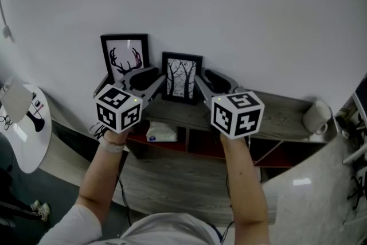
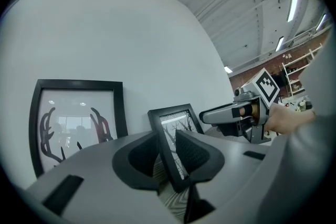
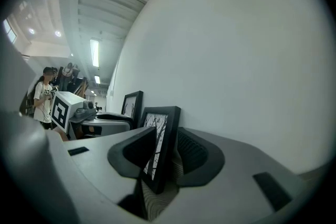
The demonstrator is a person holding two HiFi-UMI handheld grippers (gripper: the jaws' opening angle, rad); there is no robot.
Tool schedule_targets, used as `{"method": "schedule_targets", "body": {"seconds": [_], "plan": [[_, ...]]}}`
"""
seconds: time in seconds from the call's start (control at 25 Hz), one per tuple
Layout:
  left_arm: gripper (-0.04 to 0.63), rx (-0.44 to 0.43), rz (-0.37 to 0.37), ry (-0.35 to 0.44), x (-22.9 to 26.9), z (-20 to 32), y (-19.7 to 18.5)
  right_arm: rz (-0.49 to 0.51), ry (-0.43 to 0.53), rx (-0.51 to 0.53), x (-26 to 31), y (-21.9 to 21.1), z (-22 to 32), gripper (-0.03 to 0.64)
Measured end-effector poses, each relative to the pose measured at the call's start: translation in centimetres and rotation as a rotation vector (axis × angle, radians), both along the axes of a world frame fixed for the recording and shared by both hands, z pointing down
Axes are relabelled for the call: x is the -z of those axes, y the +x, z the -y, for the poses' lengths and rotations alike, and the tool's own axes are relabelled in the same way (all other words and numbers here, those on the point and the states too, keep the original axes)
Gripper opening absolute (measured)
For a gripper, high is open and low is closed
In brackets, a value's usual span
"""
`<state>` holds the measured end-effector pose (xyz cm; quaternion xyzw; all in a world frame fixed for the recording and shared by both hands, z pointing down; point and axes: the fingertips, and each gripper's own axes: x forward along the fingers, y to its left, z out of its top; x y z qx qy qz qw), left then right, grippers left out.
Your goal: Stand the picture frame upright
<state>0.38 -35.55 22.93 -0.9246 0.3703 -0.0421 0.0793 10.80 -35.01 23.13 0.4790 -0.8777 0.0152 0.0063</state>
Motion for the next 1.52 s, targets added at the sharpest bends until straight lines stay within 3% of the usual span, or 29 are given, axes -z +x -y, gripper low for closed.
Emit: {"method": "schedule_targets", "body": {"seconds": [0.44, 0.96, 1.16, 1.52], "plan": [[0.061, -0.052, -0.101, 0.125, 1.1, -5.6, 0.8, -0.014, 0.173, -0.034, 1.0, 1.0, -6.7, 0.072], [0.038, -0.106, -0.263, 0.135, -1.3, -9.6, 0.2, 0.081, 0.295, -0.082, -1.5, 2.9, -11.2, 0.067], [0.037, -0.088, -0.237, 0.142, -2.9, -9.9, -0.1, 0.082, 0.298, -0.102, -2.8, 3.5, -12.2, 0.067], [0.034, -0.074, -0.248, 0.117, -4.3, -9.8, -0.5, -0.042, 0.299, -0.149, -4.6, 3.1, -12.0, 0.06]]}}
